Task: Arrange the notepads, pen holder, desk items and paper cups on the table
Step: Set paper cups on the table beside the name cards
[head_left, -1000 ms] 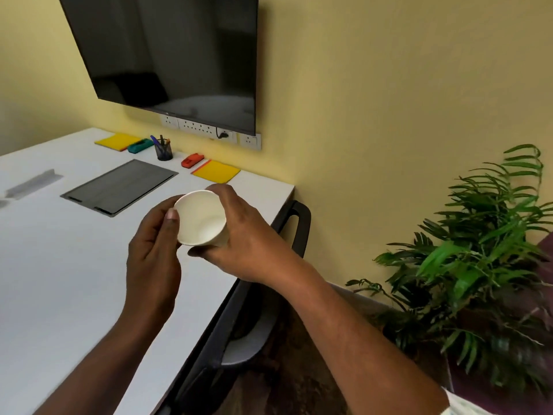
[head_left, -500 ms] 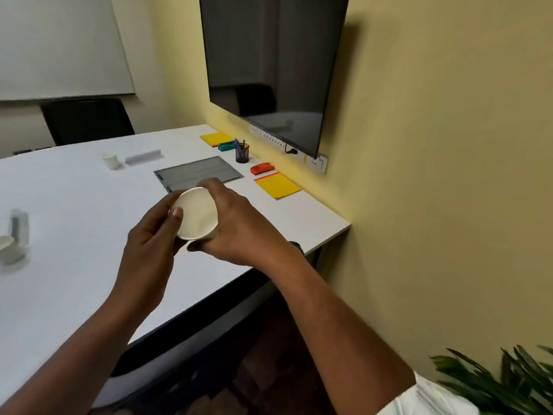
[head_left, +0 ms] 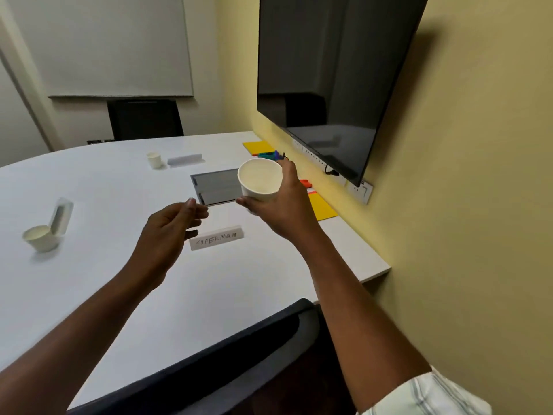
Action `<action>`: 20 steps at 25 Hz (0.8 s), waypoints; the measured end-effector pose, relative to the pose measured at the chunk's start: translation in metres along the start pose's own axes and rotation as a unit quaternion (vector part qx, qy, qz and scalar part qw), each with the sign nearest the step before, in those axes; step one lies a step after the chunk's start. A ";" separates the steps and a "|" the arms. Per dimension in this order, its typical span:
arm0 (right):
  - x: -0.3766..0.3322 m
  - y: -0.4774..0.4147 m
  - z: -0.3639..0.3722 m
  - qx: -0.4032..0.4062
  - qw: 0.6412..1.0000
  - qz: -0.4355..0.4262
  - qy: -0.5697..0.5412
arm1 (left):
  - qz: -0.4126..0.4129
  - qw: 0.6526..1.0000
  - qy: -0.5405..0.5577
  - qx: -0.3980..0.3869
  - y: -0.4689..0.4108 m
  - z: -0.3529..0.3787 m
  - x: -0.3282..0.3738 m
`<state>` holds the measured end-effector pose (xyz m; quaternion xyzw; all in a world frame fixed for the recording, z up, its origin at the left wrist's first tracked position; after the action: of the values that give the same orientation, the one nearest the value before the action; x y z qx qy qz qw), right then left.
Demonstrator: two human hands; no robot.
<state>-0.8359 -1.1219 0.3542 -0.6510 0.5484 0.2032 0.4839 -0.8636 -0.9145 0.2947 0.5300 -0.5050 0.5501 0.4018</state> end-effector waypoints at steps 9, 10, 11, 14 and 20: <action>0.116 -0.096 0.042 0.007 0.998 0.059 0.016 | 0.010 0.971 -0.232 0.050 -0.063 0.016 -0.035; 0.133 -0.106 0.052 0.000 0.997 0.076 0.016 | 0.016 0.962 -0.267 0.051 -0.069 0.022 -0.040; 0.150 -0.115 0.062 -0.006 0.996 0.092 0.016 | 0.020 0.954 -0.295 0.054 -0.076 0.029 -0.046; 0.204 -0.138 0.092 -0.025 0.990 0.140 0.013 | 0.031 0.925 -0.376 0.042 -0.100 0.054 -0.067; 0.318 -0.176 0.154 -0.113 0.974 0.183 0.078 | -0.027 0.881 -0.470 0.045 -0.140 0.084 -0.133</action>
<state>-0.5339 -1.1674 0.1038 -0.6042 0.6677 0.2973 0.3174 -0.6968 -0.9615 0.1748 0.7572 -0.5947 0.2476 0.1082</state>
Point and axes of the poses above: each hand's wrist, its own y-axis away from the middle knuckle, its own z-axis out of the palm, x = y × z, the point moved 10 cm from there along -y, towards the middle knuckle, and after that the axes turned 3 degrees about x, right-handed, at the moved point
